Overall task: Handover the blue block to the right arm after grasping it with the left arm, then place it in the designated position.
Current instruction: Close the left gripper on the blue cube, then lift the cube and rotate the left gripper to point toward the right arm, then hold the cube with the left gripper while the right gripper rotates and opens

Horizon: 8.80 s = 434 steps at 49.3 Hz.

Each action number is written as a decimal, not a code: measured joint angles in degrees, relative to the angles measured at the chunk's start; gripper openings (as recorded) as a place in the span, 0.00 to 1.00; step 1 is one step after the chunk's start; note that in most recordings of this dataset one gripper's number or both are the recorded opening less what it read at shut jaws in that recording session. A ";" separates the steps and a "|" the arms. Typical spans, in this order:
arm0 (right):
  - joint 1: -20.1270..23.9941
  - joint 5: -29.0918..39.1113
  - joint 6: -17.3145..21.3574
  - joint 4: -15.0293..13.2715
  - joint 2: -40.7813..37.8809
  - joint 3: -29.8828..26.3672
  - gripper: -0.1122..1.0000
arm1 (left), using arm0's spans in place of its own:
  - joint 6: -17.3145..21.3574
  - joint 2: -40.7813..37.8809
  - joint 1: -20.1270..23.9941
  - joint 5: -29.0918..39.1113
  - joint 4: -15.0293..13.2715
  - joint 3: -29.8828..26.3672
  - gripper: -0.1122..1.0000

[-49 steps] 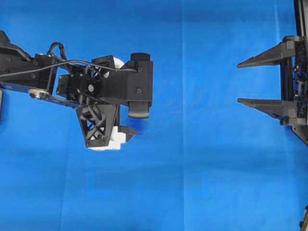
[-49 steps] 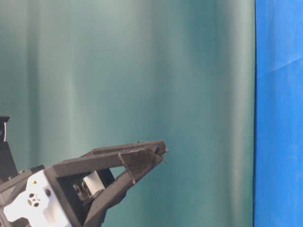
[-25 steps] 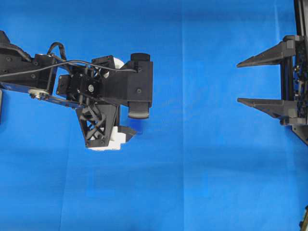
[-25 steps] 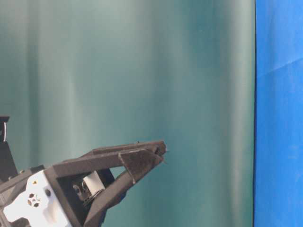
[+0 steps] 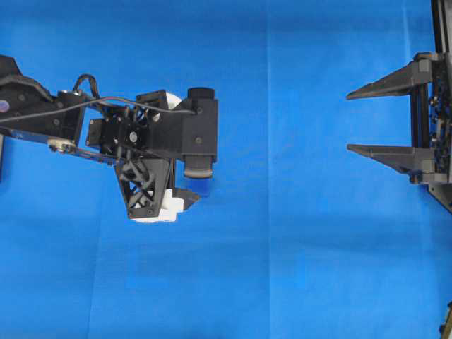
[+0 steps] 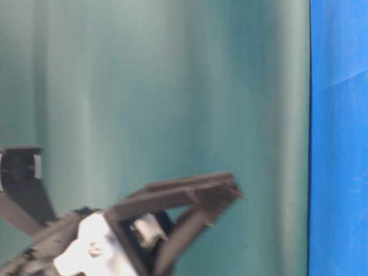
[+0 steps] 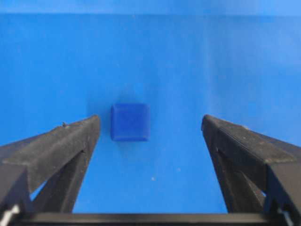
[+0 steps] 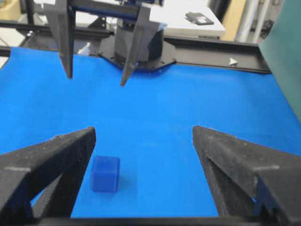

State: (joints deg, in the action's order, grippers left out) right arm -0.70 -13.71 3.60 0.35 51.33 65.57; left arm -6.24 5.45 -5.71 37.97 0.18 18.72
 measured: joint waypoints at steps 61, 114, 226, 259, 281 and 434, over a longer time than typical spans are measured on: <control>-0.18 -0.18 0.00 -0.09 -2.11 0.00 0.97 | 0.00 -18.98 1.93 -19.25 0.09 9.32 0.93; -0.79 -0.18 0.00 0.00 -2.72 0.00 0.97 | 0.35 -18.46 1.23 -8.70 0.18 5.36 0.54; -0.79 -0.09 0.00 0.00 -2.72 0.00 0.97 | 0.18 -2.29 0.44 16.08 0.70 -12.04 0.54; -0.79 0.00 0.00 0.00 -2.72 0.00 0.97 | 0.70 6.68 0.35 -16.52 0.97 4.39 0.54; -0.70 -0.09 -0.09 -0.09 -2.72 0.00 0.97 | 5.89 15.73 1.14 -43.51 1.05 17.23 0.54; -0.26 6.15 -25.66 -39.64 1.41 -5.45 0.95 | 5.71 18.28 1.41 -44.12 0.79 17.67 0.54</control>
State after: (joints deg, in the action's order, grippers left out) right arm -0.97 -7.56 -22.06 -39.29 52.73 60.12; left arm -0.53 23.73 -4.31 -6.15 0.97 36.39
